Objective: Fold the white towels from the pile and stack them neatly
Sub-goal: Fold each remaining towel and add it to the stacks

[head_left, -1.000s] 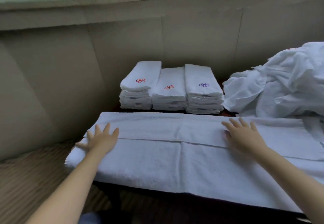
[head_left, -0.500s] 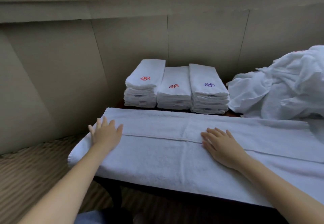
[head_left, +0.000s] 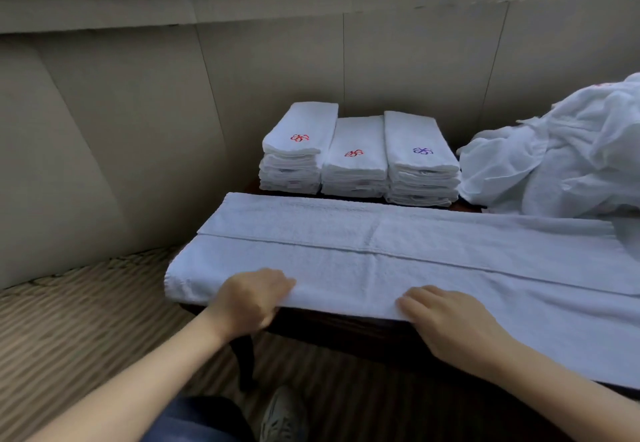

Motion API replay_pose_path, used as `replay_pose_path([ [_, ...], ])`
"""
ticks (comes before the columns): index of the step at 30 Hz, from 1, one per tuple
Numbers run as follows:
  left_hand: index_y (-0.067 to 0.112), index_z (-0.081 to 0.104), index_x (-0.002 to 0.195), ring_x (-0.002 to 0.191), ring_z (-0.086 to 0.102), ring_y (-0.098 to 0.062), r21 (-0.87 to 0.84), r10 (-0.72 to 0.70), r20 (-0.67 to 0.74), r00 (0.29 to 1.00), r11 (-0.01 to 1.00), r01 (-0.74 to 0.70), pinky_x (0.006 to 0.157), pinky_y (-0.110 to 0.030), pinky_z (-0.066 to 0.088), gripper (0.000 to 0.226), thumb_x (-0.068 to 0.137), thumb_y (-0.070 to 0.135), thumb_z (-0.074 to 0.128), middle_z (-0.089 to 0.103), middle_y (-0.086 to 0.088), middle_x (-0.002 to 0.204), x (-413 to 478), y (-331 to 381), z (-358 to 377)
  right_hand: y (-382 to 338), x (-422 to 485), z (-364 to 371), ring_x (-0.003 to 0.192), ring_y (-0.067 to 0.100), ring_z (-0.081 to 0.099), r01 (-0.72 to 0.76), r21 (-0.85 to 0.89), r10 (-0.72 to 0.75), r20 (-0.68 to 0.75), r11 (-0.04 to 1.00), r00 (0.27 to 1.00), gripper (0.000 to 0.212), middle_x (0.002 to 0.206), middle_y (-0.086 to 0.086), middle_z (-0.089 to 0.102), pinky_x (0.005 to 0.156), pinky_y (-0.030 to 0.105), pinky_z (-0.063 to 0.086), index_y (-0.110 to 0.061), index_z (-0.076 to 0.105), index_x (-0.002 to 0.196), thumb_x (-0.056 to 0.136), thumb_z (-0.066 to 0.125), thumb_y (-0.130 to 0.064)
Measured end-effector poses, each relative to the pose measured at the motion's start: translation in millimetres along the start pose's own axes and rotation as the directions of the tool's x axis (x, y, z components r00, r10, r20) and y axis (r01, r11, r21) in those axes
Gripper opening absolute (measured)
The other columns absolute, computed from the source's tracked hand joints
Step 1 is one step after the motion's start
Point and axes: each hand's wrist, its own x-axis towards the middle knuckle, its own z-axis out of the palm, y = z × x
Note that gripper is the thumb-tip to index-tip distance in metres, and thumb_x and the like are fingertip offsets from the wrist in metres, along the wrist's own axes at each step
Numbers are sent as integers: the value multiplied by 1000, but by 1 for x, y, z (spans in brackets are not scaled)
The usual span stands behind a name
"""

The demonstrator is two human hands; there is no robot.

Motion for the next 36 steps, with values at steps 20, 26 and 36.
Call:
replay_pose_path([
  [20, 5, 59, 116, 108, 55, -37, -43, -923, 381, 53, 40, 998, 83, -37, 43, 34, 100, 29, 42, 60, -19, 118, 28, -188, 51, 185, 123, 49, 113, 28, 53, -585, -120, 597, 165, 802, 785, 28, 126, 4, 58, 81, 30, 41, -24, 60, 112, 99, 39, -38],
  [26, 15, 49, 101, 97, 57, -29, 341, -968, 239, 71, 152, 928, 76, -35, 43, 21, 100, 31, 36, 60, -10, 113, 44, -191, 77, 202, 141, 62, 103, 23, 60, -648, -59, 640, 250, 759, 727, 49, 113, 3, 66, 79, 30, 45, -17, 67, 105, 93, 42, -57],
  [36, 27, 35, 141, 137, 26, -29, 212, -698, 654, 292, 539, 815, 105, -51, 25, 48, 97, 46, 34, 31, -6, 149, 177, -60, 121, 162, 106, 59, 108, 30, 56, -769, -132, 772, -41, 626, 635, 41, 118, 8, 60, 82, 36, 44, -14, 56, 111, 92, 42, -48],
])
